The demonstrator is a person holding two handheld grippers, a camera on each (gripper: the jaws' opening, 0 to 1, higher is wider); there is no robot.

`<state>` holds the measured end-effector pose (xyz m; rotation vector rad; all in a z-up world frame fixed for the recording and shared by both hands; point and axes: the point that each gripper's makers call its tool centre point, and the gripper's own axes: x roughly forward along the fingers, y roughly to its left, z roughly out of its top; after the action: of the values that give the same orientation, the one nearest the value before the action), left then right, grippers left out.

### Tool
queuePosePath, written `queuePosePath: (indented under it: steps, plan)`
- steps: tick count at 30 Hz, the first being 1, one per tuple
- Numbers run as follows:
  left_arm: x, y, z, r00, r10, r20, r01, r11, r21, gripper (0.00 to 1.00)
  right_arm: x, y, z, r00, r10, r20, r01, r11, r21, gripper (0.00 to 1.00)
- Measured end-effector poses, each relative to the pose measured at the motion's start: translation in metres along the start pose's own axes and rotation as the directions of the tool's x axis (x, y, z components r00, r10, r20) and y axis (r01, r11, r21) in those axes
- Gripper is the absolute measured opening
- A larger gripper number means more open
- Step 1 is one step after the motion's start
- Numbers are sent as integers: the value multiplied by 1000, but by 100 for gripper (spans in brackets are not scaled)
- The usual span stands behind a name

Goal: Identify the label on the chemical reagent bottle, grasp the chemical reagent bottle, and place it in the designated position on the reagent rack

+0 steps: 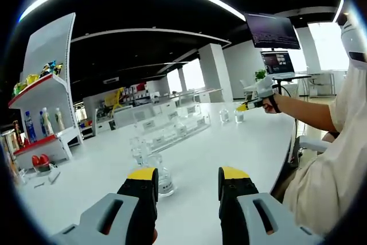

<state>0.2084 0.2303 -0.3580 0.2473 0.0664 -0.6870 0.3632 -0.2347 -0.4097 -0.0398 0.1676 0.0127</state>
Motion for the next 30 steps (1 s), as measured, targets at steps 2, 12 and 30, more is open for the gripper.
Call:
queuePosePath:
  steps: [2,12,30]
  plan:
    - [0,-1,0,1000,-3,1,3,1000,1,43,1,1,-1,1000,-2,1,2,1000,2,33]
    - [1,1,0,1000,5,-1,-5,1000,-7,42,4,-1,-4,1000,-24,10,24,1000,-5,32]
    - [1,0,0,1000,2,-1,-2,1000,-4,42,3,4,-1,999,-18,35,19,1000,-12,26]
